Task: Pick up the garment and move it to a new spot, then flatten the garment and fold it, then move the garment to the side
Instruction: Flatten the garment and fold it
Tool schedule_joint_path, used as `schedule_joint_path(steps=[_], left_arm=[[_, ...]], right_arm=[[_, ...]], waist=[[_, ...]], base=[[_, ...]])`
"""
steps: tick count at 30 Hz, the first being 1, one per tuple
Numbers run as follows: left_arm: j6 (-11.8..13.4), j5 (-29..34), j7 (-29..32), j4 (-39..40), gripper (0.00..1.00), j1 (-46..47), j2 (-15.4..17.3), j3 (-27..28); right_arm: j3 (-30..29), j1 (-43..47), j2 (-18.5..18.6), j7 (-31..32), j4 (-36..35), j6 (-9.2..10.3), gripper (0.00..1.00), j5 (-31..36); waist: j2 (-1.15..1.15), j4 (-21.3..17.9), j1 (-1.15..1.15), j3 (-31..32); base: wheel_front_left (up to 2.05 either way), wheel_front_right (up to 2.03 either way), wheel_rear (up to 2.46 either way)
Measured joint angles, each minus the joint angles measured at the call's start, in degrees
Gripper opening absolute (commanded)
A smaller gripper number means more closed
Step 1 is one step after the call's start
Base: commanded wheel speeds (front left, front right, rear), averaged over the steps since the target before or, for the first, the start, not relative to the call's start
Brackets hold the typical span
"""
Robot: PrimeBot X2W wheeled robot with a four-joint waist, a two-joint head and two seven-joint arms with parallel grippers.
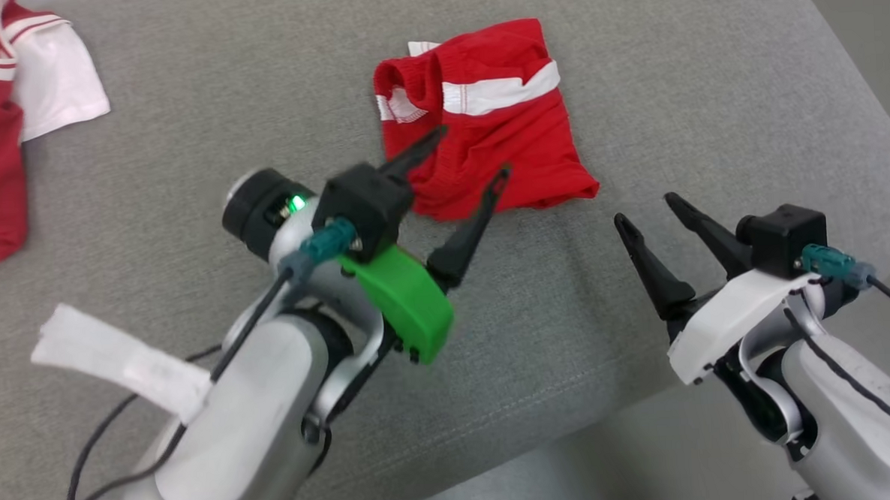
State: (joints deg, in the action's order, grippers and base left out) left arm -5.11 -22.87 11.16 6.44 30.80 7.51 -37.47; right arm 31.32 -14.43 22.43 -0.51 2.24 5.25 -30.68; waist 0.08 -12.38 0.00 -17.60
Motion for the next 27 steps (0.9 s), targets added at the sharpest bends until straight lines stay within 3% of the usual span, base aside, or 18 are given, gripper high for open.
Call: schedule_joint_path(steps=[10,16,27], left_arm=[[-0.81,0.48,4.56,-9.98,1.0,11.48,-1.36,0.08],[-1.05,4.08,7.37,-17.31,1.0,20.67,-2.3,-1.2],[-1.52,7.14,10.06,-30.06,1.0,25.91,-2.11,-3.38]], right_arm=[[1.14,4.49,-3.16,-4.59,-0.11,0.43,1.0,0.01],[2.36,4.57,-4.52,-6.19,-0.07,0.49,1.0,0.85],[5.5,4.49,-7.45,-7.39,3.01,0.18,1.0,1.57]], waist=[[0.0,-4.36,0.0,-3.58],[0.0,-5.82,0.0,-6.61],[0.0,-9.87,0.0,-7.76]], base=[[0.0,0.0,0.0],[0.0,0.0,0.0],[0.0,0.0,0.0]])
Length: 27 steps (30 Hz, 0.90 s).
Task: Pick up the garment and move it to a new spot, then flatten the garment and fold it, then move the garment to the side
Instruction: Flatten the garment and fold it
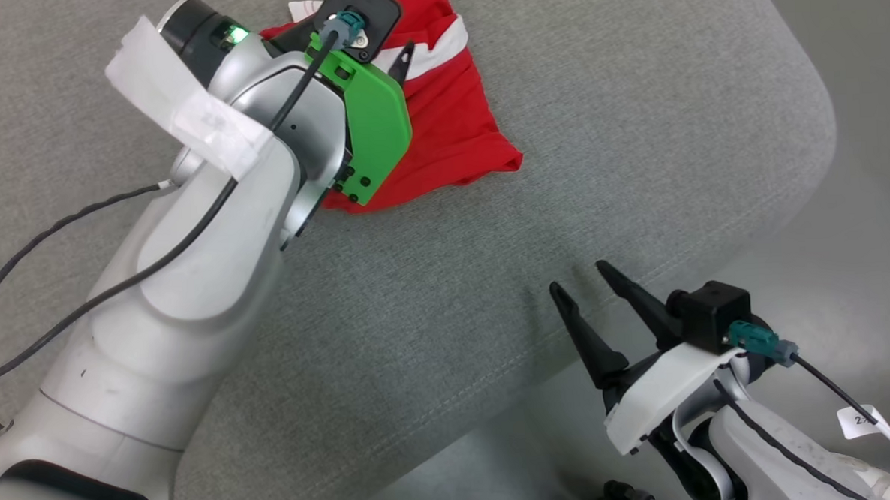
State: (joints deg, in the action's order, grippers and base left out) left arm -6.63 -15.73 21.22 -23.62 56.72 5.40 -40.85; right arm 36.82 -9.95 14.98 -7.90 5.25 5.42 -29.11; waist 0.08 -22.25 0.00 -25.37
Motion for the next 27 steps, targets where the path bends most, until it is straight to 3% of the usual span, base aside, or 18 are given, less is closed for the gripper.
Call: schedule_joint_path(steps=[21,22,24,25,27], left_arm=[[-0.43,-1.82,3.28,-11.2,1.0,6.0,-0.91,0.52],[-0.43,-1.89,3.15,-11.33,0.88,6.33,-1.01,0.71],[-0.43,-2.08,2.41,-12.33,0.49,6.81,-1.14,0.78],[-0.43,-2.21,2.41,-12.95,0.44,6.81,-1.15,0.77],[-0.43,-2.25,2.34,-13.72,0.49,6.81,-1.16,0.78]], right_arm=[[1.67,1.21,-2.21,-1.24,3.23,-0.88,1.0,-0.1],[1.67,1.21,-2.27,-1.42,3.31,-1.02,1.0,-0.11],[1.66,1.21,-2.48,-1.74,3.55,-1.05,1.0,-0.2],[1.65,1.21,-2.49,-1.75,3.65,-1.22,1.0,-0.21],[1.49,1.21,-2.49,-1.9,3.93,-1.34,1.0,-0.41]], waist=[[0.0,-4.72,0.0,0.67],[0.0,-4.79,0.0,0.53],[0.0,-4.94,0.0,0.37],[0.0,-4.98,0.0,0.34],[0.0,-5.02,0.0,0.25]], base=[[0.0,0.0,0.0],[0.0,0.0,0.0],[0.0,0.0,0.0],[0.0,0.0,0.0],[0.0,0.0,0.0]])
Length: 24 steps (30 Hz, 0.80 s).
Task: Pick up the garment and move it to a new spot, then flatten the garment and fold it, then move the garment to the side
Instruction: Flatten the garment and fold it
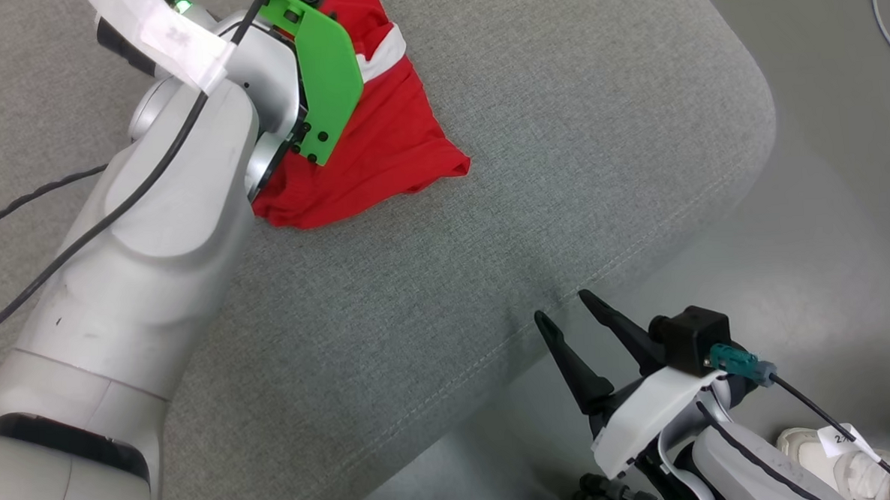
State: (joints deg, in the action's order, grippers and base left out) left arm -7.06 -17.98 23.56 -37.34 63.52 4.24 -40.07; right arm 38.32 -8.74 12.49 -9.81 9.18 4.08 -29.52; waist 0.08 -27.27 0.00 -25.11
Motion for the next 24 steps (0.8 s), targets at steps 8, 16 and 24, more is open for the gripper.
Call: schedule_joint_path(steps=[8,16,24], left_arm=[[0.0,-1.1,-0.38,-3.03,0.69,0.04,-0.48,-0.43],[-0.01,-2.36,-1.07,-4.45,0.0,0.84,-1.24,-0.74],[0.14,-1.83,-4.48,-5.65,0.0,3.16,-1.3,-0.12]], right_arm=[[-0.68,-0.08,0.08,-0.57,0.69,-0.02,1.0,-0.45],[-0.57,-0.16,-0.12,-0.85,1.43,-0.56,1.0,-0.45],[0.13,-0.19,-0.8,-1.22,2.4,-1.21,1.0,-0.45]], waist=[[0.0,0.1,0.0,-0.41],[0.0,0.36,0.0,-0.64],[0.0,0.23,0.0,-0.71]], base=[[0.0,0.0,0.0],[0.0,0.0,0.0],[0.0,0.0,0.0]])
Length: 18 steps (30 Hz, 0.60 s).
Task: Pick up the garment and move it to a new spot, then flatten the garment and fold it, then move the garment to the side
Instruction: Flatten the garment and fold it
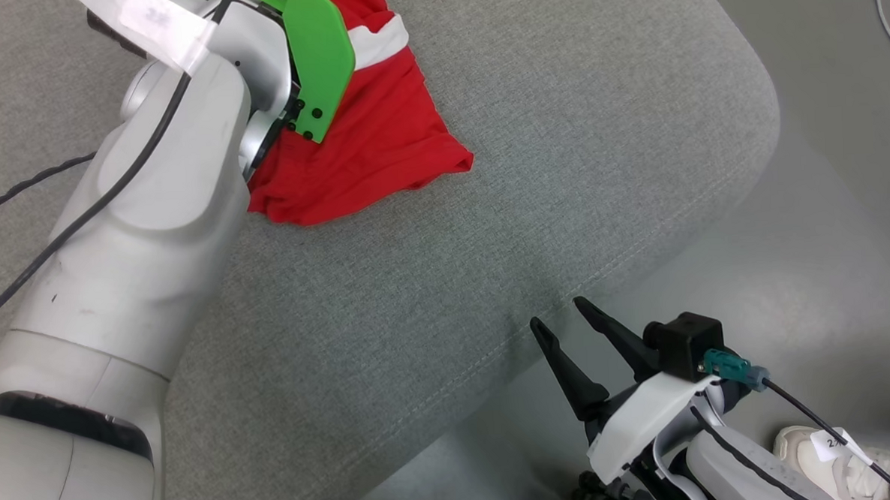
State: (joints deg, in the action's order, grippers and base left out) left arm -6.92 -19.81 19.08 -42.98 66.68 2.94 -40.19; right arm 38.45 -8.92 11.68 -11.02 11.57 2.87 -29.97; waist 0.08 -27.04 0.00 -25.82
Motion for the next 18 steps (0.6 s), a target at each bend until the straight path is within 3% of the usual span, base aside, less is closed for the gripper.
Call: schedule_joint_path(steps=[8,18], left_arm=[[2.01,1.04,-1.81,-2.96,0.0,0.27,0.05,-0.09],[4.31,3.75,-4.54,-5.7,0.0,2.21,2.58,0.19]], right_arm=[[0.7,-0.02,-0.2,-0.02,0.8,-0.45,1.0,0.01],[1.27,-0.29,-0.89,-0.03,1.93,-0.85,1.0,0.01]], waist=[[0.0,-0.55,0.0,-0.02],[0.0,-2.5,0.0,-1.02]], base=[[0.0,0.0,0.0],[0.0,0.0,0.0]])
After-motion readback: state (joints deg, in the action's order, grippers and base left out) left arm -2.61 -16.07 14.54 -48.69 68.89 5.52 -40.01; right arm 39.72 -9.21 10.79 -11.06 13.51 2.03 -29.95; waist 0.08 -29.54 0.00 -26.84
